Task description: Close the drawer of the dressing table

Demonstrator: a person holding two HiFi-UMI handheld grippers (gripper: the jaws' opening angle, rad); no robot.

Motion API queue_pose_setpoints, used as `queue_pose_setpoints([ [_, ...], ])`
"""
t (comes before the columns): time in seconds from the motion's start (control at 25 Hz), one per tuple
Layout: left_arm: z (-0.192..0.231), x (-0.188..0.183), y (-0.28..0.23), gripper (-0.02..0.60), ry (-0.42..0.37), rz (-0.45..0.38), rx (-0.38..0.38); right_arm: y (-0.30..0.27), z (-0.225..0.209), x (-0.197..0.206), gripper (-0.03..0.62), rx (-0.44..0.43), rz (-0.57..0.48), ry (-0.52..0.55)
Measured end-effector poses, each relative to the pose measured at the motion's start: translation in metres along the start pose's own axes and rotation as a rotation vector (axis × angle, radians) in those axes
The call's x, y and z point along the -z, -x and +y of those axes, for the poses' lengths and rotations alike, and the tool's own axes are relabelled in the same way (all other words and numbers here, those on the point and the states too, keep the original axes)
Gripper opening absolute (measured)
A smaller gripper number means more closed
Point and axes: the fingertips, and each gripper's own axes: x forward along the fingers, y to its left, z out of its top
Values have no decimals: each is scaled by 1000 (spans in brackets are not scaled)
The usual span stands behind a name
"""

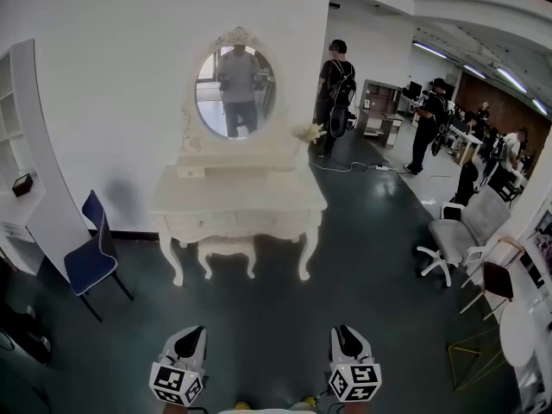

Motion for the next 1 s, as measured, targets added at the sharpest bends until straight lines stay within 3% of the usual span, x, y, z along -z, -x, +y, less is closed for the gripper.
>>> queue_pose_setpoints([
  [0.52, 23, 17, 17, -2, 21, 16, 46, 6, 33, 18, 60, 58, 29, 1],
  [1.0, 32, 14, -59, -2, 11, 34, 60, -62, -2, 9, 58, 57, 35, -29],
])
